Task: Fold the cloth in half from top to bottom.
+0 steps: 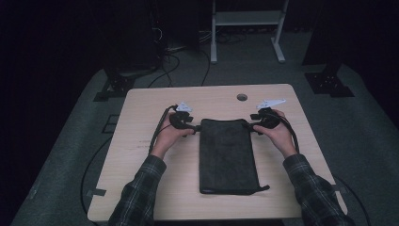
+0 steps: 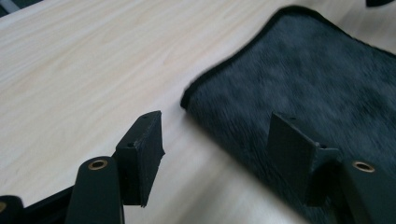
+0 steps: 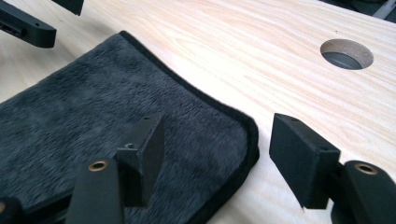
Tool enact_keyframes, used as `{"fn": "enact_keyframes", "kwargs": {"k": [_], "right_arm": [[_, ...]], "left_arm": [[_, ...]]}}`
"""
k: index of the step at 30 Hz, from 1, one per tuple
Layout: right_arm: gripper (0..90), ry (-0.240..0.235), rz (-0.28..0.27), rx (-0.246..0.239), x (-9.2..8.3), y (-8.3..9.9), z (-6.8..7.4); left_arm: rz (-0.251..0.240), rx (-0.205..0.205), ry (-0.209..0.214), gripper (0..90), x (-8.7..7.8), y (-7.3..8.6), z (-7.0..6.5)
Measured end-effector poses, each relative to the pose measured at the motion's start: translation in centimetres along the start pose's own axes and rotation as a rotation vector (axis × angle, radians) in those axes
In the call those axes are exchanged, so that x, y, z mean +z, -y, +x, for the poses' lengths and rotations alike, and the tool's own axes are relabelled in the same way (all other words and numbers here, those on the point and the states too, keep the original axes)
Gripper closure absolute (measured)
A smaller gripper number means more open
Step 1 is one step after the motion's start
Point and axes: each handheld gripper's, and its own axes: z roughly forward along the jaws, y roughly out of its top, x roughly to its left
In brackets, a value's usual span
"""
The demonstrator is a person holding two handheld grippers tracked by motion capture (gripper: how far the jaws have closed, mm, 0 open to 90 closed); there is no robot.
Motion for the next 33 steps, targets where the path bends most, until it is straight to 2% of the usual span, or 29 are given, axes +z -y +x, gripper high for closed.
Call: {"fn": "enact_keyframes", "kwargs": {"k": [2, 4, 8, 10, 17, 20, 23, 25, 29, 33], "right_arm": [[36.5, 0.005, -0.017, 0.013, 0.6, 0.0, -0.2], [35.4, 0.009, 0.023, 0.013, 1.4, 0.1, -0.5], [35.4, 0.015, 0.038, 0.017, 2.7, 0.0, -0.9], [36.0, 0.029, 0.032, 0.022, 3.2, 0.1, -1.1], [34.1, 0.032, 0.072, 0.022, 4.3, 1.0, -1.8], [32.7, 0.02, 0.062, 0.024, 4.5, 1.3, -2.0], [33.1, 0.022, 0.056, -0.019, 4.7, 1.4, -1.8], [36.5, 0.008, 0.049, -0.036, 4.7, 1.5, -1.8], [49.8, -0.023, 0.052, -0.043, 4.5, 1.4, -1.6], [60.5, -0.032, 0.07, -0.032, 4.4, 1.3, -1.4]], "left_arm": [[-0.002, -0.004, -0.002, 36.1, 0.8, -0.4, 0.1], [-0.005, -0.014, 0.0, 37.1, 1.6, -0.6, 0.1], [0.044, 0.009, -0.012, 38.1, 3.0, -1.0, -0.1], [0.054, 0.001, -0.025, 39.7, 3.5, -0.9, 0.0], [0.106, -0.007, -0.025, 43.2, 4.3, -0.3, 0.5], [0.114, -0.01, -0.014, 42.5, 4.5, -0.2, 0.6], [0.119, 0.005, 0.01, 45.5, 4.5, -0.3, 0.7], [0.131, 0.017, 0.025, 51.1, 4.5, -0.5, 0.6], [0.154, 0.024, 0.039, 60.3, 4.6, -0.9, 0.5], [0.158, -0.006, 0.07, 72.8, 4.6, -0.9, 0.3]]}}
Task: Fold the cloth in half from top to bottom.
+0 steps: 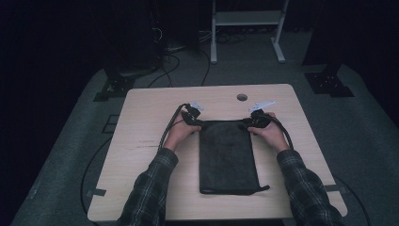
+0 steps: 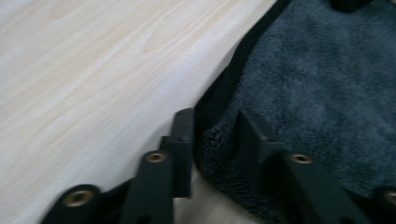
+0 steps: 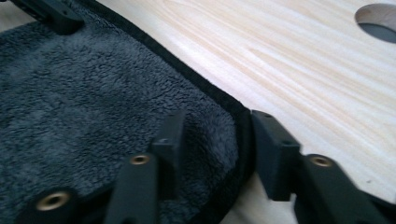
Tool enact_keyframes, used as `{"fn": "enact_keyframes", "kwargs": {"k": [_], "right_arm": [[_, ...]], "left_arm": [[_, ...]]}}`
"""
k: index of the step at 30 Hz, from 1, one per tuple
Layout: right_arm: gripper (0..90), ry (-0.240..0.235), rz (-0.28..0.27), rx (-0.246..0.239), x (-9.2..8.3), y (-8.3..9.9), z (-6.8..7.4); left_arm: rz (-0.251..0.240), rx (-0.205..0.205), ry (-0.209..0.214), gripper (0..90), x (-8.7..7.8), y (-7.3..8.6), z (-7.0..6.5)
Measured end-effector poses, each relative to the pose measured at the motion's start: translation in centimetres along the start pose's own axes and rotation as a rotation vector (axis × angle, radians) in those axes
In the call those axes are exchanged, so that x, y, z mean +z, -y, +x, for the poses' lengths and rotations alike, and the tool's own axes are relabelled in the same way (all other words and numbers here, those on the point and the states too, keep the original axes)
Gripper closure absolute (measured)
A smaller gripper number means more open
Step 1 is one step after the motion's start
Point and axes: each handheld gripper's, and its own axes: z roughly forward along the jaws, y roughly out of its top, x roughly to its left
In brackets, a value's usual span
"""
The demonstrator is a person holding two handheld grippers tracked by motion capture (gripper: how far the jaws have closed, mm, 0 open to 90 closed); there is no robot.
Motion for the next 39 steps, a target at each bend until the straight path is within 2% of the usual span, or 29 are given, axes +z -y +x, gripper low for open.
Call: {"fn": "enact_keyframes", "kwargs": {"k": [3, 6, 14, 17, 20, 22, 26, 29, 31, 34, 39], "right_arm": [[72.3, -0.025, 0.015, 0.019, -0.1, -0.1, 0.2], [77.5, -0.028, 0.032, 0.032, -0.1, -0.3, 0.4], [81.5, 0.006, 0.05, 0.07, -0.1, -0.7, 0.7], [81.6, 0.021, 0.04, 0.065, -0.3, -1.1, 0.8], [81.6, 0.023, 0.008, 0.075, -0.7, -1.8, 0.7], [81.6, 0.03, -0.013, 0.064, -1.2, -2.8, 0.8], [81.6, 0.039, -0.052, 0.039, -2.6, -5.0, 1.1], [81.5, 0.036, -0.079, 0.017, -3.6, -6.1, 1.5], [81.5, 0.028, -0.092, 0.003, -4.2, -6.2, 1.7], [81.5, -0.01, -0.106, 0.014, -4.6, -5.5, 2.1], [81.4, -0.06, -0.11, 0.017, -5.1, -3.6, 2.8]], "left_arm": [[0.0, -0.025, 0.013, 79.8, 0.0, 0.0, 0.0], [0.002, -0.041, 0.012, 81.3, 0.0, 0.0, -0.1], [-0.017, -0.069, 0.0, 83.4, -0.3, 0.0, 0.0], [-0.037, -0.062, -0.011, 83.7, -0.9, -0.3, 0.2], [-0.08, -0.051, -0.04, 83.7, -1.8, -1.0, 0.4], [-0.101, -0.03, -0.073, 83.7, -2.6, -1.5, 0.5], [-0.161, -0.012, -0.097, 83.7, -4.7, -2.7, 0.7], [-0.18, 0.011, -0.087, 83.6, -6.1, -3.1, 0.6], [-0.185, 0.023, -0.069, 83.6, -6.7, -3.0, 0.3], [-0.177, 0.036, -0.031, 83.5, -7.2, -2.3, -0.1], [-0.186, 0.032, 0.024, 83.5, -7.7, -1.0, -1.5]]}}
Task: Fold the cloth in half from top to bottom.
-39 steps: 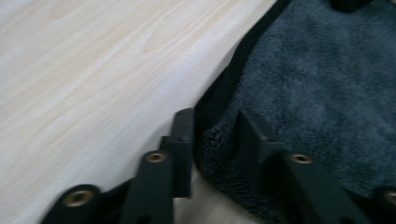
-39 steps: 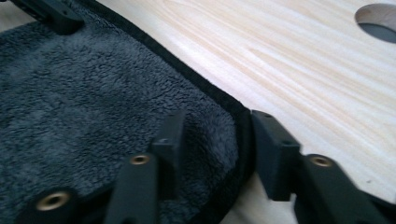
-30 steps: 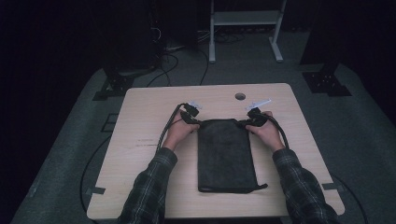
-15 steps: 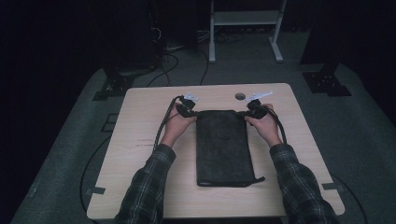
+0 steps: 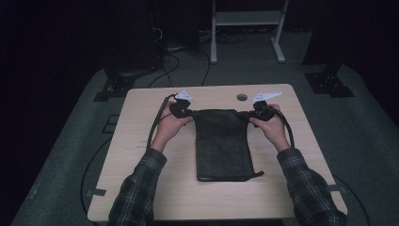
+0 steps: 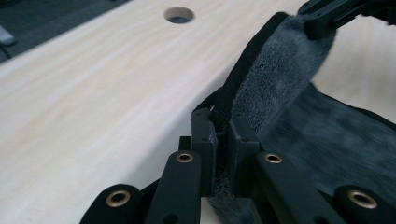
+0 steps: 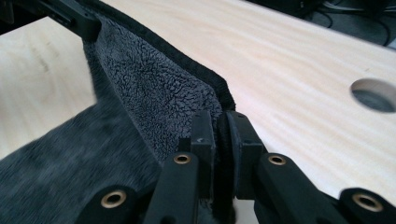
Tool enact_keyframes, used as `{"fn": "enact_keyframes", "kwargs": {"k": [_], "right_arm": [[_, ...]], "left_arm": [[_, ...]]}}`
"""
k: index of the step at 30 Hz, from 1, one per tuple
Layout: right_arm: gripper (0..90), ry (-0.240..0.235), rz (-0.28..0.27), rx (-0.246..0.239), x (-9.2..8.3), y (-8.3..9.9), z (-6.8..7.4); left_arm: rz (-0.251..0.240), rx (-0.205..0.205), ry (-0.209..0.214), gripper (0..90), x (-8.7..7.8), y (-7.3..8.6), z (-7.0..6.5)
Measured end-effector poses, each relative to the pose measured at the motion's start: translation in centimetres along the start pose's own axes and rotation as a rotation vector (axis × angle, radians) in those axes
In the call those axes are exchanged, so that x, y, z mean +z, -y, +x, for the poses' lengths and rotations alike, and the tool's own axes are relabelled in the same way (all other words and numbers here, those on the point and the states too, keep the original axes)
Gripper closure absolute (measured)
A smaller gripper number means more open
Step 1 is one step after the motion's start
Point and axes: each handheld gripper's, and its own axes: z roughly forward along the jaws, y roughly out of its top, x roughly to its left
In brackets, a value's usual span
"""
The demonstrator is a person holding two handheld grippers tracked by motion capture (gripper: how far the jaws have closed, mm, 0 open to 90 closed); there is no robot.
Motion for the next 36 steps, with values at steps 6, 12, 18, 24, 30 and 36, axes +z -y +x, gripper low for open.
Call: {"fn": "enact_keyframes", "kwargs": {"k": [6, 12, 18, 24, 30, 36], "right_arm": [[81.3, -0.027, -0.003, -0.016, -1.0, 1.7, 1.2], [81.1, -0.052, -0.008, -0.027, -2.0, 3.3, 2.4], [80.9, -0.079, -0.02, -0.047, -3.3, 4.5, 4.1], [80.8, -0.089, -0.006, -0.071, -4.4, 5.8, 5.7], [80.5, -0.114, 0.006, -0.076, -5.2, 7.1, 7.0], [78.9, -0.139, 0.044, -0.073, -5.2, 8.7, 7.9]], "left_arm": [[0.0, 0.002, 0.036, 83.4, -1.0, 1.2, -2.1], [-0.013, -0.016, 0.072, 83.4, -1.6, 3.0, -4.0], [-0.017, -0.008, 0.103, 83.2, -2.8, 4.0, -5.4], [0.004, 0.013, 0.124, 83.1, -3.3, 5.4, -7.3], [0.033, -0.001, 0.155, 83.0, -3.5, 6.8, -8.6], [0.092, -0.004, 0.183, 79.6, -2.8, 8.4, -9.2]]}}
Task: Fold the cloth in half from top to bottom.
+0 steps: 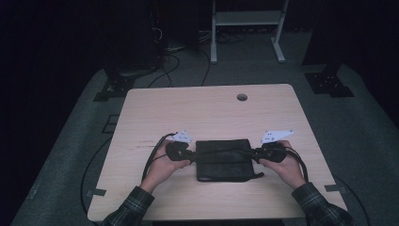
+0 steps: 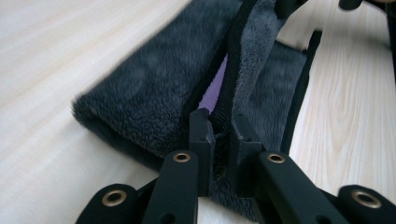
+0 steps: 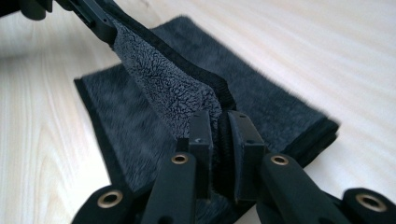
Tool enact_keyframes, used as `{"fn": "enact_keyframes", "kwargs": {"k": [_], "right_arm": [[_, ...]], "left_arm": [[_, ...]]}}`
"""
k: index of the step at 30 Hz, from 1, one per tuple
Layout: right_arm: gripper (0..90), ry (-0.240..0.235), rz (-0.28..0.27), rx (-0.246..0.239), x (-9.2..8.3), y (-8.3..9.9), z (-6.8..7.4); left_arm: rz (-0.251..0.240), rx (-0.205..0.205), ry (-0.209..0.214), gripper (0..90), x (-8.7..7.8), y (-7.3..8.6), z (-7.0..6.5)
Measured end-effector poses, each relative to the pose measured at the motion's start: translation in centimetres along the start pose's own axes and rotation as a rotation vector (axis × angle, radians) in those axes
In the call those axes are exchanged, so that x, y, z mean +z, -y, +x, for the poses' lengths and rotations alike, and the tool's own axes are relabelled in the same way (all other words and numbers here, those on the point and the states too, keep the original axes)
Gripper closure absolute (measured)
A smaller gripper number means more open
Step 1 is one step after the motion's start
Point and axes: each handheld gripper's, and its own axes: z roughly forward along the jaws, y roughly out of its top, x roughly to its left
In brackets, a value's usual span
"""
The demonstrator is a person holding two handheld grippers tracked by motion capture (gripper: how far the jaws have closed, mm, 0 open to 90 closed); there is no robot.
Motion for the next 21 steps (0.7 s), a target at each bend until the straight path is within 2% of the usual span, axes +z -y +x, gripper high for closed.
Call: {"fn": "enact_keyframes", "kwargs": {"k": [2, 4, 6, 9, 11, 13, 16, 18, 20, 21], "right_arm": [[75.6, 0.001, 0.025, -0.006, 0.2, 0.5, 0.2], [70.9, 0.002, 0.029, -0.004, -0.1, 0.7, 0.2], [68.9, -0.009, -0.004, 0.008, -0.8, 0.6, 0.2], [69.1, -0.013, -0.054, 0.02, -1.9, -0.1, 0.2], [71.4, 0.0, -0.07, 0.015, -2.1, -0.5, 0.0], [74.7, 0.013, -0.07, 0.012, -1.8, -0.8, -0.4], [80.3, 0.037, -0.052, 0.013, -0.8, -1.2, -1.3], [82.7, 0.046, -0.04, 0.021, 0.1, -1.4, -2.0], [83.9, 0.029, -0.021, 0.035, 1.0, -1.1, -2.3], [83.9, 0.021, -0.001, 0.025, 1.4, -1.0, -2.3]], "left_arm": [[0.018, 0.002, 0.005, 73.6, 0.3, 0.3, -0.2], [0.009, 0.001, 0.018, 67.4, 0.1, 0.3, -0.3], [-0.011, 0.001, 0.026, 62.1, -0.4, 0.1, -0.5], [-0.047, 0.012, 0.027, 59.8, -1.4, -0.6, -0.6], [-0.067, 0.017, 0.014, 60.1, -1.9, -1.1, -0.4], [-0.08, 0.019, -0.017, 61.9, -1.9, -1.4, 0.1], [-0.1, -0.016, -0.047, 69.5, -1.3, -1.7, 1.2], [-0.087, -0.028, -0.063, 72.3, -0.6, -1.7, 1.7], [-0.069, -0.032, -0.056, 72.9, 0.1, -1.4, 1.7], [-0.059, -0.026, -0.05, 72.8, 0.3, -1.3, 1.5]]}}
